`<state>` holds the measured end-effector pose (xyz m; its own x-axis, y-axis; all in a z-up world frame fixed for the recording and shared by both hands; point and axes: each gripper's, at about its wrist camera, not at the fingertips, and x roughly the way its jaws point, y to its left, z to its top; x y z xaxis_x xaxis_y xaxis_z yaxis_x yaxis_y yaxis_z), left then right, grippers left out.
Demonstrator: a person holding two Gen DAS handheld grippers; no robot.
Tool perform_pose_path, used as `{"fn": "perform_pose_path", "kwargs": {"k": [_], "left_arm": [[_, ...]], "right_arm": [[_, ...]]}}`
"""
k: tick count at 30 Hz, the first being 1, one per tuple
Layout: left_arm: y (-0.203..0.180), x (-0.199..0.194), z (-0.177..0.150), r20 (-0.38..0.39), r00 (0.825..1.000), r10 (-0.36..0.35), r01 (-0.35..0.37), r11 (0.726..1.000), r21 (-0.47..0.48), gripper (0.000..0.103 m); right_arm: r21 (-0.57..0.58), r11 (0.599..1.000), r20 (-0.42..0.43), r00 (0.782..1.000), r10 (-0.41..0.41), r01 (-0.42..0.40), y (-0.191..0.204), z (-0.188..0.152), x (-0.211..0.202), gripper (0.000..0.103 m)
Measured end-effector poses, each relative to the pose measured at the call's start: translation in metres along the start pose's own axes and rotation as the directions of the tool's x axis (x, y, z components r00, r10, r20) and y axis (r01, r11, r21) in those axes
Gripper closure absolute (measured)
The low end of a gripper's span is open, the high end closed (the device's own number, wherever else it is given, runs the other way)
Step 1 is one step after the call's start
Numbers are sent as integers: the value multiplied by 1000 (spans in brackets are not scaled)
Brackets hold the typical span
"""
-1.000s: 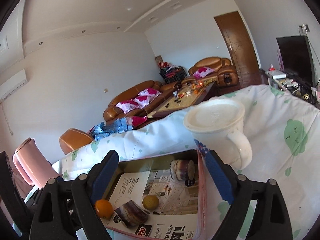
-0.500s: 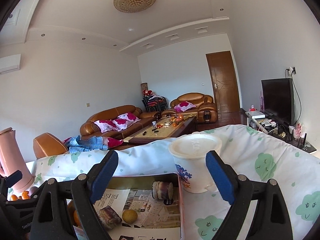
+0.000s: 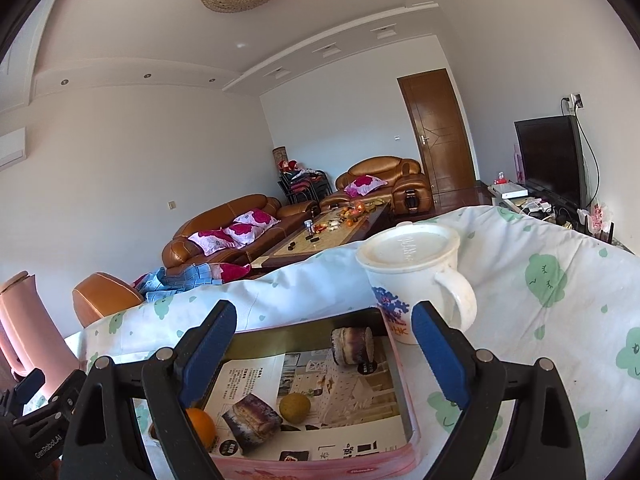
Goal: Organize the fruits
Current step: 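Move both tools back toward the remaining fruits, left tool nearing an orange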
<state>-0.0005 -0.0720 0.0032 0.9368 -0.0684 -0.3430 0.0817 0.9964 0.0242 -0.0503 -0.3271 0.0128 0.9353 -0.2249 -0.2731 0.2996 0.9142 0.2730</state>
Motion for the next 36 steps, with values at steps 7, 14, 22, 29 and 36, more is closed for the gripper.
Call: {"fn": "perform_pose_path", "kwargs": {"k": [7, 14, 22, 29, 36], "left_arm": [[26, 0, -1, 5, 1000, 31, -31, 999, 21, 0], [59, 1, -2, -3, 998, 58, -58, 998, -1, 0], [92, 5, -3, -16, 996, 88, -88, 996, -28, 0], [115, 10, -4, -38, 994, 102, -104, 993, -52, 0], [137, 15, -5, -70, 991, 110, -115, 991, -71, 0]], "right_arm": [[-24, 999, -18, 999, 34, -34, 38, -10, 0, 13], [-54, 994, -41, 995, 93, -95, 82, -22, -1, 13], [-69, 986, -70, 986, 149, -154, 124, -36, 2, 13], [-75, 978, -94, 978, 186, -193, 153, -46, 6, 13], [-96, 965, -117, 966, 233, -244, 184, -55, 9, 13]]}}
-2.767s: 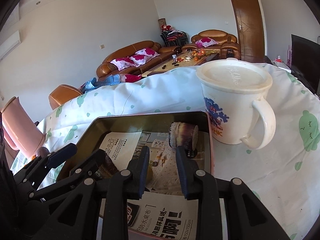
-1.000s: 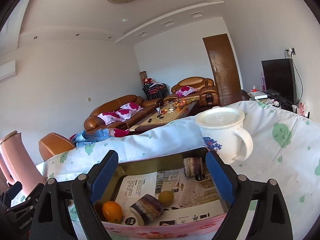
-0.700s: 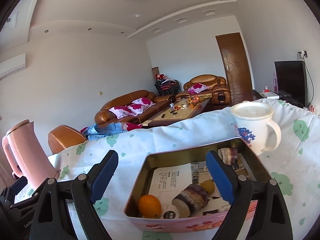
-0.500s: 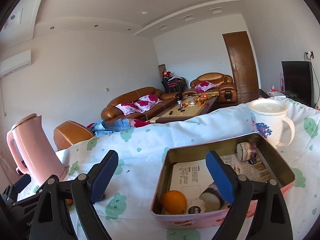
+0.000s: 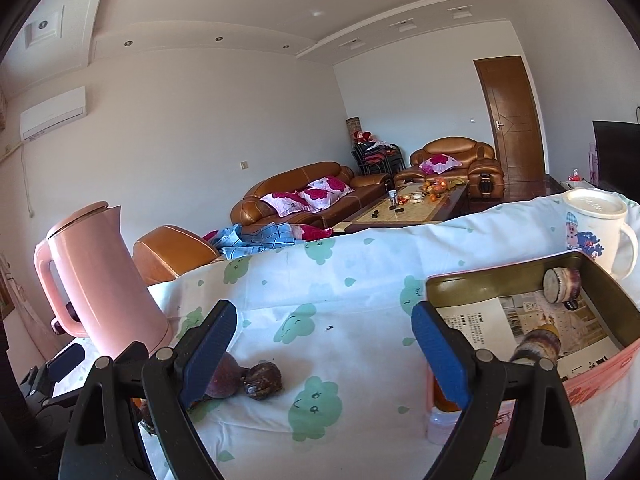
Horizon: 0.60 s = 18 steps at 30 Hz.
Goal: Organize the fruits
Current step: 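Move both tools back toward the remaining fruits, left tool nearing an orange, then grasp an orange with the left tool while the right tool grasps a dark brown round fruit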
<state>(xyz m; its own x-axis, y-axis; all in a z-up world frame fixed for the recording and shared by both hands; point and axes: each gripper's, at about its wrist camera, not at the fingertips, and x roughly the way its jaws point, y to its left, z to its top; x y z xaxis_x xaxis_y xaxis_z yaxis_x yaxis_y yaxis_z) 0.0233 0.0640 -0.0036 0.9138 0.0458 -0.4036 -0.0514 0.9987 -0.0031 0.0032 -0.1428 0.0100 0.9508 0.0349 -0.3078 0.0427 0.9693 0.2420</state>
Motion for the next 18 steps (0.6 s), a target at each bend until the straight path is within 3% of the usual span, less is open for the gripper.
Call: {"fn": "perform_pose_path", "kwargs": {"k": [18], "left_arm": [[41, 20, 0, -88, 993, 76, -74, 997, 23, 0]], "right_arm": [[-49, 995, -18, 996, 89, -90, 49, -9, 9, 13]]}}
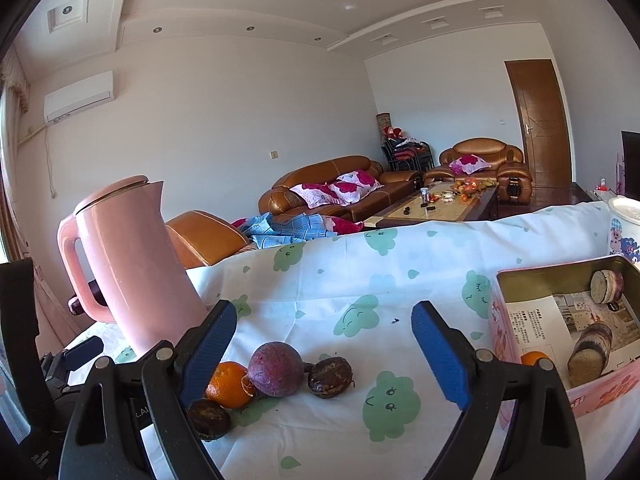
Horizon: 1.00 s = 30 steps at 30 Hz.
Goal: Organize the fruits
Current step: 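Grasp an orange with the left tool while the right tool grasps a dark brown round fruit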
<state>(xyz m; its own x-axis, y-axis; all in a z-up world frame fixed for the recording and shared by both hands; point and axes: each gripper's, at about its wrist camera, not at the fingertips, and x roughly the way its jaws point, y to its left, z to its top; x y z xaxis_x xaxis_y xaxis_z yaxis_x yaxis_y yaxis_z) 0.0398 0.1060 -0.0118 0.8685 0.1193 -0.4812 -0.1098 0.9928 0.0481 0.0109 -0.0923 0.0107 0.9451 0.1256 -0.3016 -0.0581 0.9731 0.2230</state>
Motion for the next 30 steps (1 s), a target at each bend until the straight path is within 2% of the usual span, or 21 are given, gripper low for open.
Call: {"fn": "perform_pose_path", "kwargs": {"k": [4, 6, 8, 11, 13, 16, 19, 22, 26, 28, 29, 30], "left_arm": [[9, 8, 2, -36, 999, 40, -38, 999, 34, 0], [25, 13, 4, -57, 997, 52, -53, 999, -9, 0], [45, 16, 5, -74, 994, 79, -85, 994, -73, 0], [72, 21, 5, -107, 993, 58, -74, 986, -152, 2], [82, 24, 2, -126, 990, 64, -85, 982, -169, 6], [84, 30, -1, -167, 984, 56, -83, 984, -160, 8], [75, 33, -4, -197, 980, 4, -29, 991, -127, 9], [62, 33, -5, -206, 978, -16, 4, 998, -62, 9], [56, 31, -5, -205, 978, -41, 33, 999, -40, 9], [55, 31, -5, -217, 974, -65, 57, 997, -42, 9], [55, 32, -6, -226, 971, -79, 71, 997, -42, 9], [53, 32, -6, -235, 967, -98, 91, 995, -40, 9]], "right_arm": [[-16, 1000, -7, 1000, -3, 3, 2, -2, -3, 13], [-29, 1000, -19, 1000, 4, -4, 3, -2, -3, 13], [-57, 997, -56, 997, 43, -47, 8, -4, 0, 13], [-98, 987, -135, 984, 116, -129, 20, -8, 7, 18], [-93, 974, -212, 960, 183, -206, 28, -12, 16, 26], [-65, 951, -340, 902, 265, -304, 40, -24, 32, 39], [-36, 928, -448, 837, 316, -370, 52, -37, 47, 41], [-31, 919, -521, 791, 321, -393, 65, -48, 59, 41], [-35, 931, -593, 757, 273, -363, 78, -59, 77, 41], [-54, 931, -589, 764, 262, -361, 83, -57, 78, 43], [-66, 930, -599, 760, 252, -361, 86, -59, 80, 47], [-87, 932, -596, 768, 234, -351, 87, -59, 78, 57]]}}
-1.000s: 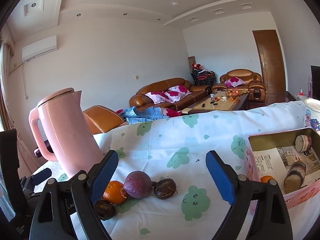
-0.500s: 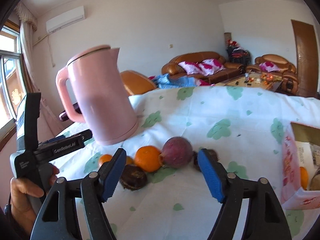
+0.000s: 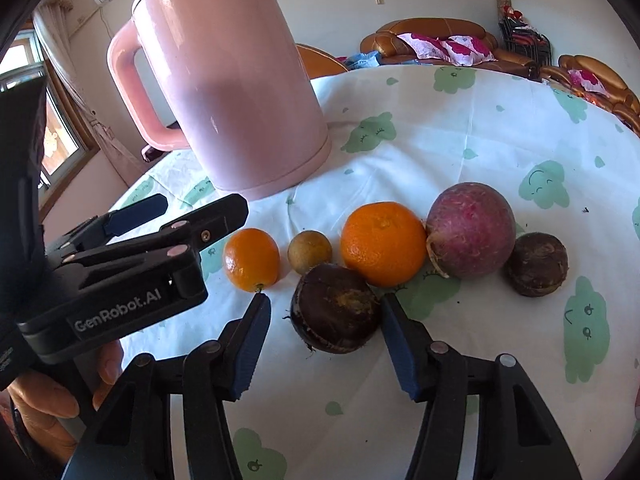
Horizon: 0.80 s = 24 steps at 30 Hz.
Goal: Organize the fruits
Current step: 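Grasp an orange with the left tool while the right tool grasps a dark brown round fruit, then carry the orange and dark brown fruit with both tools over the tin box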
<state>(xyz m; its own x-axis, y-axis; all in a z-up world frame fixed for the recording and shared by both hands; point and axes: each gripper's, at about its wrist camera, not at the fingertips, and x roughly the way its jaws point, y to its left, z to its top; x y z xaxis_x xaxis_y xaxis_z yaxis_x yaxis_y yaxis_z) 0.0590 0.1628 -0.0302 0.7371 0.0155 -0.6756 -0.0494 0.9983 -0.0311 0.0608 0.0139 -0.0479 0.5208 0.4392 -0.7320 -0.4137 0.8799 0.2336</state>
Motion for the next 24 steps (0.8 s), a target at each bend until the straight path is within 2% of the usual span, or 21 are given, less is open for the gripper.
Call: {"fn": "perform_pose_path", "kwargs": {"k": [4, 9, 12, 19, 23, 24], "left_arm": [[-11, 2, -5, -46, 996, -81, 84, 994, 67, 9], [-24, 5, -10, -62, 995, -76, 84, 988, 130, 10], [-24, 12, -11, -86, 994, -66, 76, 989, 125, 25], [-16, 28, -14, -165, 983, -82, 97, 992, 82, 43], [-9, 26, -13, -151, 984, -97, 105, 994, 41, 61], [-8, 26, -14, -151, 983, -102, 109, 993, 38, 61]], "right_arm": [[1, 1000, -4, 1000, 17, -17, -4, -2, -5, 57], [-17, 1000, 20, 1000, 0, 1, -8, -16, -24, 57], [-6, 1000, 41, 999, -8, 8, -19, -24, -37, 58], [105, 994, 57, 998, 19, -25, -50, -29, -46, 58], [154, 987, 66, 997, 33, -43, -59, -29, -46, 58], [156, 987, 70, 997, 33, -44, -60, -29, -47, 58]]}}
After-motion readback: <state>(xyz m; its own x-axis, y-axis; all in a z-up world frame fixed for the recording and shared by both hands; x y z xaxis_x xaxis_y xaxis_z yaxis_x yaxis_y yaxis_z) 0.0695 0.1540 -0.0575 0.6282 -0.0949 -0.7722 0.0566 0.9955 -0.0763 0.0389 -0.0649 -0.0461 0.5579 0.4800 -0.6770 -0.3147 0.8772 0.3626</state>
